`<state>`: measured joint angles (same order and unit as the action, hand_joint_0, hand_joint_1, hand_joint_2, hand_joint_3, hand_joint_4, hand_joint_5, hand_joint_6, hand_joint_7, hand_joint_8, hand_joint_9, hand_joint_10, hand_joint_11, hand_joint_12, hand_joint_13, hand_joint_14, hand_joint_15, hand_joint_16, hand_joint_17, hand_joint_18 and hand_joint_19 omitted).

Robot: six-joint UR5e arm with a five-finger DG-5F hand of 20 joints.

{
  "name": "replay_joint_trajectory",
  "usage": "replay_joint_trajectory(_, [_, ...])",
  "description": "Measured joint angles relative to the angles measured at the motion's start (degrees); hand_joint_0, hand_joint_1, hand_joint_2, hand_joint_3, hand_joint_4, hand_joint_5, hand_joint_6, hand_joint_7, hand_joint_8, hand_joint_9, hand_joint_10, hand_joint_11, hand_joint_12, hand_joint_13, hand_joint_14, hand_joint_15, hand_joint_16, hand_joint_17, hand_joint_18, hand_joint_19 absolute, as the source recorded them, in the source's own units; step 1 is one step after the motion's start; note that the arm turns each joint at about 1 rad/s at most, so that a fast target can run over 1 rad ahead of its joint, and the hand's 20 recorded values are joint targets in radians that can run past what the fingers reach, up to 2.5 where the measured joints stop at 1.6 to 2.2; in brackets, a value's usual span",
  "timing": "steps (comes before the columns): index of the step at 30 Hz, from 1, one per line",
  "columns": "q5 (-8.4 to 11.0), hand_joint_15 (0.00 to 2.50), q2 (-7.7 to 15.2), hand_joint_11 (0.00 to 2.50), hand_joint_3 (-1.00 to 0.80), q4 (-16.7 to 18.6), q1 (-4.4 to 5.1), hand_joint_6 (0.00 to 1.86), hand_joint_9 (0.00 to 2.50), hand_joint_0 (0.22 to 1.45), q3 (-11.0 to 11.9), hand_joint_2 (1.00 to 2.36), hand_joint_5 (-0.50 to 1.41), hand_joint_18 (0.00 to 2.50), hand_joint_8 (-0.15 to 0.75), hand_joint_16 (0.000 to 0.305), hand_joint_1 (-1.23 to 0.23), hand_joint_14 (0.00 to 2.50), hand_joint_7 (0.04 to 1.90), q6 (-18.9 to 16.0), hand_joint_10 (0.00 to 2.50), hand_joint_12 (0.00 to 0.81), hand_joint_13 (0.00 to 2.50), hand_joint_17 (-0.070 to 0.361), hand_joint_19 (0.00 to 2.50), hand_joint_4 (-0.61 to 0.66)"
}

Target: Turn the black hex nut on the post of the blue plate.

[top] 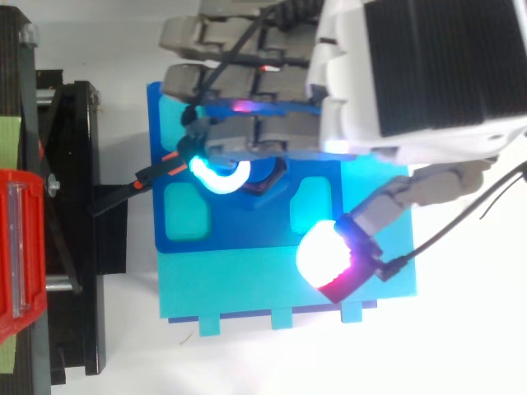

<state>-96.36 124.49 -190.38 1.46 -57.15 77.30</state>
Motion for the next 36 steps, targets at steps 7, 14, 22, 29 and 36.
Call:
replay_joint_trajectory(7, [1.06,0.00,-6.68,0.00,-0.50,2.11,0.10,0.50,0.19,0.41,-8.07,1.00,-0.23,0.00,0.266,0.067,-0.50,0.00,0.76,-4.85,0.00,0.410,0.00,0.150,0.09,0.18])
replay_joint_trajectory(14, [2.06,0.00,-13.94,0.00,-0.50,3.90,0.18,0.50,0.07,0.41,-17.58,1.00,-0.23,0.00,0.236,0.066,-0.46,0.00,0.70,-9.99,0.00,0.397,0.00,0.148,0.11,0.14])
replay_joint_trajectory(22, [4.00,0.00,-19.50,0.00,-0.50,6.18,0.41,0.50,0.03,0.42,-27.09,1.00,-0.24,0.00,0.223,0.065,-0.46,0.00,0.69,-21.22,0.00,0.390,0.00,0.147,0.08,0.13])
replay_joint_trajectory(29, [4.15,0.00,-19.78,0.00,-0.50,5.94,0.74,0.50,0.03,0.42,-28.04,1.00,-0.24,0.00,0.221,0.065,-0.46,0.00,0.69,-31.64,0.00,0.388,0.00,0.145,0.08,0.13])
replay_joint_trajectory(36, [3.96,0.00,-19.81,0.00,-0.50,5.74,0.99,0.50,0.01,0.42,-28.04,1.00,-0.24,0.00,0.215,0.065,-0.46,0.00,0.68,-35.19,0.00,0.384,0.00,0.146,0.07,0.12])
